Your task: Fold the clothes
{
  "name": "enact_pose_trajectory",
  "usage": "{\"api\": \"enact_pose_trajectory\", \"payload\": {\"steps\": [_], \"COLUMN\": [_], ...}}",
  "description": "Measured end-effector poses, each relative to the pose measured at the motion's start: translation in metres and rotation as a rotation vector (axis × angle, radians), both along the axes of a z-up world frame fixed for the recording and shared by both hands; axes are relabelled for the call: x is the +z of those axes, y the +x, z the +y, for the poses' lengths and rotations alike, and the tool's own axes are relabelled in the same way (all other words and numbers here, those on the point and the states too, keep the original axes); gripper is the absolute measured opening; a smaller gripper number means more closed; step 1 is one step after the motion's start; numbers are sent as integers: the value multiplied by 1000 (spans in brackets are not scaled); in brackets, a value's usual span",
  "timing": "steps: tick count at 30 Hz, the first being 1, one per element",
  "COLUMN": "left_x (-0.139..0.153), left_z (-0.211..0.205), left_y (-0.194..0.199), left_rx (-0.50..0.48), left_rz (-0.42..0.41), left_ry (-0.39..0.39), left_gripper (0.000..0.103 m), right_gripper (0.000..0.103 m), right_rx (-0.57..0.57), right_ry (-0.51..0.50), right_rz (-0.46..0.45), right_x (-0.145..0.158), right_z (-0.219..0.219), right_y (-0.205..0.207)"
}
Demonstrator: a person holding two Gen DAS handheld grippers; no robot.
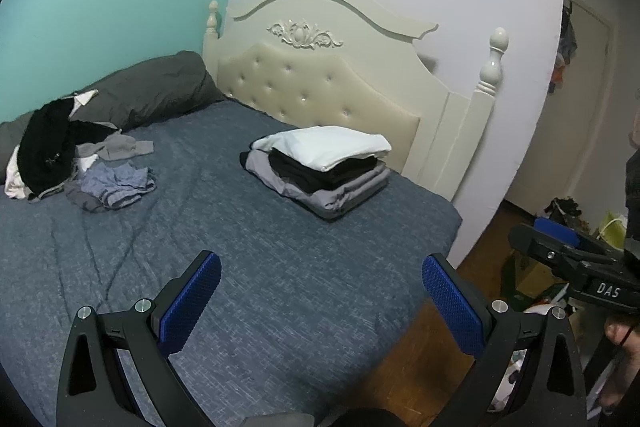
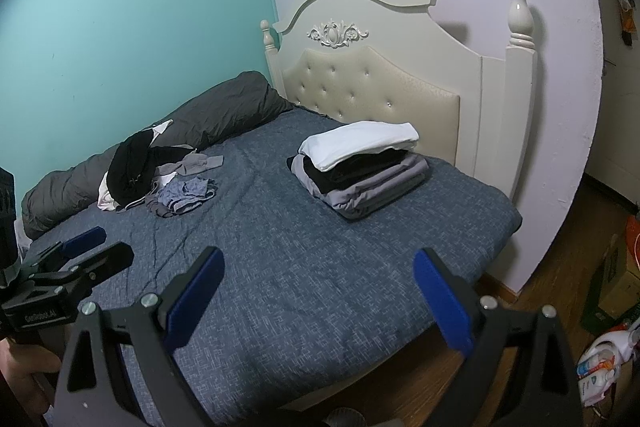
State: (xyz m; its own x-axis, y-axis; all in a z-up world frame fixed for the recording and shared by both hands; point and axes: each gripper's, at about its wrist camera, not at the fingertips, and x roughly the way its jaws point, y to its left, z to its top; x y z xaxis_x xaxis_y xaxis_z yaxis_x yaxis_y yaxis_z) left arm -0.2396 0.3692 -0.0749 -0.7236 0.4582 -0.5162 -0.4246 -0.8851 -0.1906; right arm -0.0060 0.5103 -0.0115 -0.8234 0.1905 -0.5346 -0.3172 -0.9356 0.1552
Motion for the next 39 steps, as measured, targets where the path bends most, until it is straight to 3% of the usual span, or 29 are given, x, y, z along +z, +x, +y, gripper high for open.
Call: {"api": "enact_pose_trajectory", "payload": {"steps": [39], "left_x": [-3], "left_z": [-3], "left_y": [1], "left_rx": [6], "left_rz": [-7], "left_ry": [-1], "left_gripper": [103], "right_gripper": [96], "right_rx": [6], "right_ry": [-4], "right_rz": [-3], "right_x": [-2], "right_z": [-3], "right_y": [-2]}}
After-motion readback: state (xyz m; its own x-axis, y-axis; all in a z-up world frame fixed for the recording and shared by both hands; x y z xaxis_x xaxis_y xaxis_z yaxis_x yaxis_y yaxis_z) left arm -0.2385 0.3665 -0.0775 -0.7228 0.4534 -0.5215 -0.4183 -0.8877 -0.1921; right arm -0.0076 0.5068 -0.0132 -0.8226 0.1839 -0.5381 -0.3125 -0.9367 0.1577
